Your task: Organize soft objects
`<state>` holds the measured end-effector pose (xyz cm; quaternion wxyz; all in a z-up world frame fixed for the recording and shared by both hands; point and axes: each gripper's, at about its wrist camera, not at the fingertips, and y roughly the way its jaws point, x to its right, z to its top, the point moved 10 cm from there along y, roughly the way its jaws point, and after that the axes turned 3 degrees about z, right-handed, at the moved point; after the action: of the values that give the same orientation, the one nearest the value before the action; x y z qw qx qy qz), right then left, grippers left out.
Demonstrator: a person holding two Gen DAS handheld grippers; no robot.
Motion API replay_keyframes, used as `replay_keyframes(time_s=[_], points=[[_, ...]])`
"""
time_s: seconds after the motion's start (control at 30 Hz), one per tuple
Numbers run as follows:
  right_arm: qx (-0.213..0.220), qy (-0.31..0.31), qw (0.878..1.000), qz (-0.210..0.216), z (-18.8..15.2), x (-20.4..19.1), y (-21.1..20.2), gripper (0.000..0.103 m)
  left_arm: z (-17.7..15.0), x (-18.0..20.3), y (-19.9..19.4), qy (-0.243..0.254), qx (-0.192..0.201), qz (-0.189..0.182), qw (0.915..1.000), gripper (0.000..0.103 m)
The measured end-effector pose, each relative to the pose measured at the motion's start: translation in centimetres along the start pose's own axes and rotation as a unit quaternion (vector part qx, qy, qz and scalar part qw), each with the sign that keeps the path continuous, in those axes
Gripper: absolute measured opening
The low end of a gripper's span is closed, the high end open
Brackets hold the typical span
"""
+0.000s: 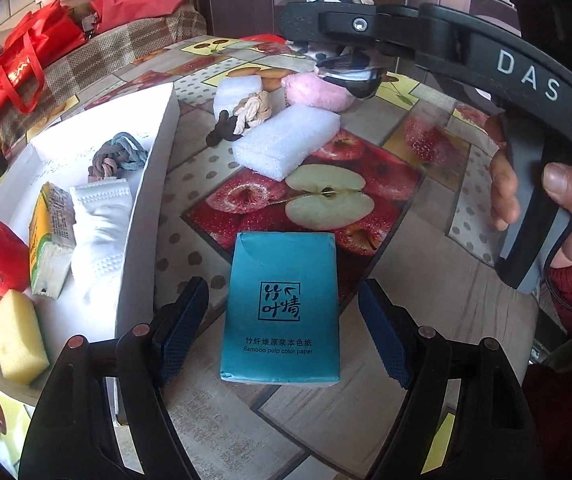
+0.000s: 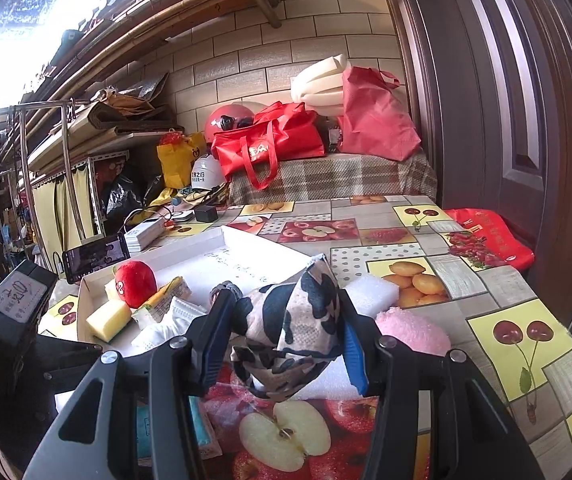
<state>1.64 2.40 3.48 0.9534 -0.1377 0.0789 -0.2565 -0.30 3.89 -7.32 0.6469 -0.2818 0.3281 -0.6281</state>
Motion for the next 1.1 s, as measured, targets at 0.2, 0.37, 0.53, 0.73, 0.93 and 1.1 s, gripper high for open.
replay_keyframes(time_s=[0.2, 0.37, 0.53, 0.73, 0.93, 1.1], points=[[0.007, 0.002, 1.0, 0.001, 0.2, 0.1, -0.2, 0.05, 0.9, 0.0, -2.2, 0.027, 0.06, 0.026, 0.9975, 0.049], [0.009, 0.003, 1.0, -0.001, 0.1, 0.3, -0.3, 0.05, 2.0, -1.4, -7.0, 0.011, 0.177, 0.062, 0.9823, 0.049], [0.013, -0.004, 1.0, -0.007, 0.3, 0.3, -0.5, 0.05, 2.0, -4.2, -11.1, -0.027, 0.268, 0.105, 0.9572, 0.05], [0.018, -0.013, 1.0, -0.008, 0.3, -0.5, -0.5, 0.05, 0.8, -10.8, -12.8, -0.104, 0.287, 0.168, 0.9375, 0.05], [0.011, -0.034, 0.999, 0.011, 0.2, -2.5, 0.4, 0.05, -1.7, -16.0, -12.9, -0.158, 0.266, 0.197, 0.9305, 0.05], [0.003, -0.041, 0.999, 0.032, 0.1, -4.2, 1.5, 0.05, -2.2, -18.2, -11.5, -0.171, 0.246, 0.216, 0.9294, 0.05]])
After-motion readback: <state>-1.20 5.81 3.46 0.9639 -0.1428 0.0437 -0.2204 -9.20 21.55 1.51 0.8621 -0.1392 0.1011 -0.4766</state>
